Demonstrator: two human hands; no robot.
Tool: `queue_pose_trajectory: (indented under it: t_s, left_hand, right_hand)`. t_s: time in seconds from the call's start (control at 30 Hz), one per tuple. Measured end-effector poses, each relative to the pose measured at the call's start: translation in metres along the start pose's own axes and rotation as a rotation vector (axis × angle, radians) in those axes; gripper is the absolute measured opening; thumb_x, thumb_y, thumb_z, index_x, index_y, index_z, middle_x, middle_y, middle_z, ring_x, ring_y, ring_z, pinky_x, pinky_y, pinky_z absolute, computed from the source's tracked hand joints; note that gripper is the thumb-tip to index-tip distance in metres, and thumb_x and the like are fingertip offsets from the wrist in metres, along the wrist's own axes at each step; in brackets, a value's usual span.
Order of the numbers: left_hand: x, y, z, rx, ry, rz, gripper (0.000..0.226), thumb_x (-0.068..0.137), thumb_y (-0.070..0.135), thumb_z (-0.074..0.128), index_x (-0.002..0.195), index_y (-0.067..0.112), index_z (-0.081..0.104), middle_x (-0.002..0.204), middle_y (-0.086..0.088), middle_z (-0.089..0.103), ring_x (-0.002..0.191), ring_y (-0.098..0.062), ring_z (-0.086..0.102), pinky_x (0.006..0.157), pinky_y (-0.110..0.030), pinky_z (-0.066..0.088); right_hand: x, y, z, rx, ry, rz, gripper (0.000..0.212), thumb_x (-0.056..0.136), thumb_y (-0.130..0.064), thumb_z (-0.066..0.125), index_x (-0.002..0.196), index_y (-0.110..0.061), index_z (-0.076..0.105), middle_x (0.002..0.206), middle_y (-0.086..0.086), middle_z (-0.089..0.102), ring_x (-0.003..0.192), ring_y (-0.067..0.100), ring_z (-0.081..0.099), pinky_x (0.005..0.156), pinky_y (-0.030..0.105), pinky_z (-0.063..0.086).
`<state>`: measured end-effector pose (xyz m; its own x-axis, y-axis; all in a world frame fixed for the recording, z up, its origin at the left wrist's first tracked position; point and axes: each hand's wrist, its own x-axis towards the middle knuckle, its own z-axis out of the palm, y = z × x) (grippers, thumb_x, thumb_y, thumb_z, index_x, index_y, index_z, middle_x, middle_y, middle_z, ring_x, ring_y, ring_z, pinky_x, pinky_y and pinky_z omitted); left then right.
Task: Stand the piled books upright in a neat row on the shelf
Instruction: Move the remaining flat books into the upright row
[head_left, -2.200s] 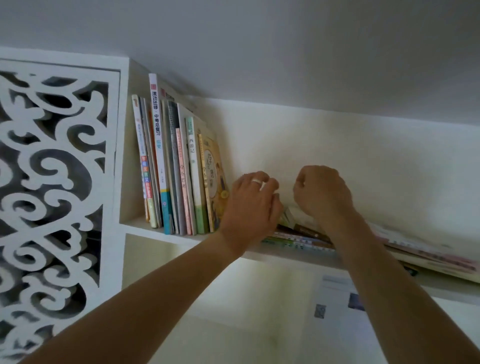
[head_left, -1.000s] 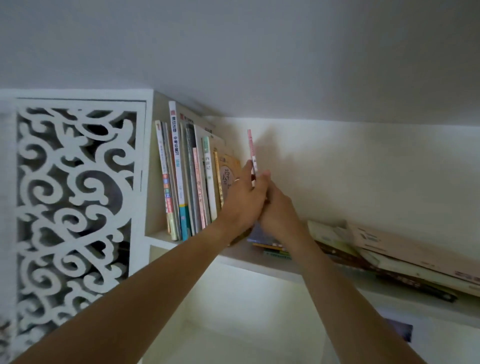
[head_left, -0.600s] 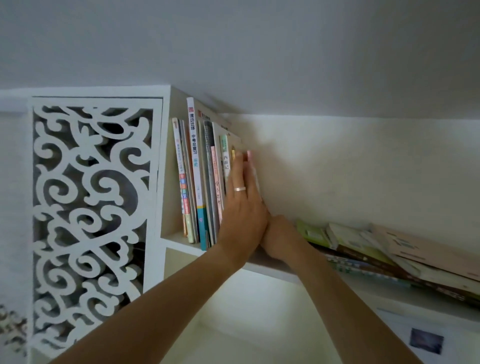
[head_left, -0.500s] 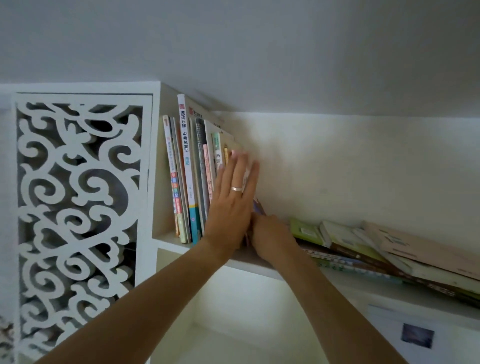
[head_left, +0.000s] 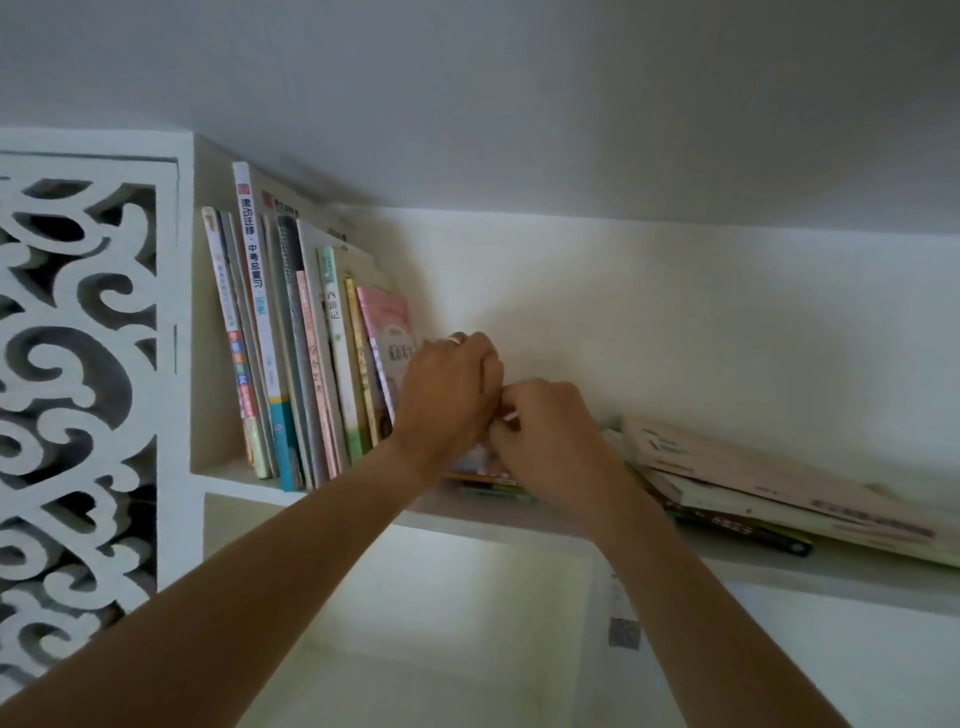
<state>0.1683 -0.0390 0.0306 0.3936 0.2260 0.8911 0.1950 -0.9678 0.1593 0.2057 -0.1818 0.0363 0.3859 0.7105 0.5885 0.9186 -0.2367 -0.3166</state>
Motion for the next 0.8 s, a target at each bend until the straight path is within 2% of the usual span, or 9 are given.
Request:
queue_pose_trajectory:
  t_s: [0.07,0.17,0.27,0.33,0.43,0.53,0.67,0.73,0.8]
  left_hand:
    - [0.008,0.021,0.003,-0.396,-0.090,-0.018,0.045,0.096,0.033,0.031,0.097,0.012,0.071,0.087,0.000,0.071,0.080,-0.018,0.065,0.077,-0.036,0.050]
    - [0.008,0.049,0.017,-0.431,-0.417,0.021,0.035,0.108,0.027,0.037,0.114,0.021,0.071,0.107,0.002,0.074,0.096,-0.015,0.065,0.086,-0.033,0.050]
    - [-0.005,0.061,0.040,-0.299,-0.714,0.077,0.041,0.111,0.044,0.034,0.139,0.029,0.059,0.132,0.001,0.067,0.115,-0.019,0.062,0.098,-0.035,0.046]
    - [-0.012,0.061,0.051,-0.229,-0.737,0.082,0.046,0.109,0.051,0.035,0.148,0.031,0.050,0.142,-0.001,0.061,0.123,-0.020,0.058,0.103,-0.037,0.045]
    - [-0.011,0.056,0.053,-0.233,-0.694,0.058,0.061,0.105,0.054,0.046,0.160,0.038,0.027,0.163,0.001,0.040,0.144,-0.022,0.044,0.117,-0.041,0.039]
    - [-0.010,0.057,0.048,-0.390,-0.631,0.186,0.072,0.100,0.042,0.062,0.162,0.036,0.025,0.165,0.006,0.035,0.146,-0.014,0.040,0.119,-0.039,0.039]
    - [-0.015,0.066,0.052,-0.381,-0.570,0.371,0.070,0.093,0.045,0.071,0.154,0.031,0.040,0.137,0.005,0.060,0.122,-0.011,0.055,0.104,-0.039,0.048]
    - [-0.010,0.065,0.049,-0.212,-0.463,0.395,0.078,0.087,0.062,0.071,0.152,0.032,0.041,0.123,0.006,0.063,0.110,-0.011,0.055,0.096,-0.040,0.049]
    - [-0.003,0.062,0.039,-0.020,-0.409,0.464,0.079,0.085,0.071,0.066,0.151,0.032,0.046,0.112,0.007,0.063,0.101,-0.011,0.056,0.084,-0.035,0.048]
  right_hand:
    - [-0.006,0.014,-0.023,0.095,0.126,-0.005,0.021,0.094,-0.008,0.057,0.082,-0.004,0.074,0.075,0.011,0.074,0.061,0.017,0.071,0.068,0.039,0.060]
    - [-0.016,0.042,-0.054,-0.073,0.213,0.085,0.017,0.098,-0.025,0.063,0.094,-0.016,0.076,0.090,0.001,0.075,0.076,0.011,0.069,0.077,0.031,0.059]
    - [-0.022,0.081,-0.074,-0.464,-0.058,0.427,0.067,0.090,-0.078,0.046,0.117,-0.020,0.067,0.118,0.006,0.066,0.108,0.026,0.060,0.094,0.040,0.049]
    - [-0.028,0.096,-0.084,-0.478,-0.306,0.533,0.096,0.076,-0.097,0.021,0.108,-0.019,0.066,0.110,0.007,0.067,0.101,0.025,0.062,0.090,0.038,0.049]
    - [-0.033,0.098,-0.089,-0.424,-0.375,0.453,0.073,0.076,-0.093,0.020,0.079,-0.027,0.052,0.085,0.001,0.061,0.076,0.015,0.058,0.063,0.028,0.040]
    - [-0.035,0.097,-0.084,-0.420,-0.319,0.394,0.062,0.090,-0.082,0.032,0.074,-0.025,0.049,0.076,-0.001,0.056,0.069,0.014,0.054,0.059,0.028,0.036]
    - [-0.033,0.090,-0.082,-0.218,-0.240,0.337,0.035,0.104,-0.051,0.043,0.104,-0.021,0.063,0.094,-0.001,0.065,0.084,0.014,0.061,0.064,0.027,0.040]
    - [-0.031,0.087,-0.084,-0.095,-0.165,0.369,0.021,0.103,-0.033,0.048,0.117,-0.023,0.060,0.109,-0.001,0.064,0.093,0.012,0.061,0.066,0.026,0.042]
    - [-0.028,0.089,-0.082,-0.008,-0.029,0.380,0.019,0.101,-0.025,0.051,0.113,-0.024,0.065,0.112,-0.003,0.067,0.093,0.008,0.061,0.065,0.021,0.041]
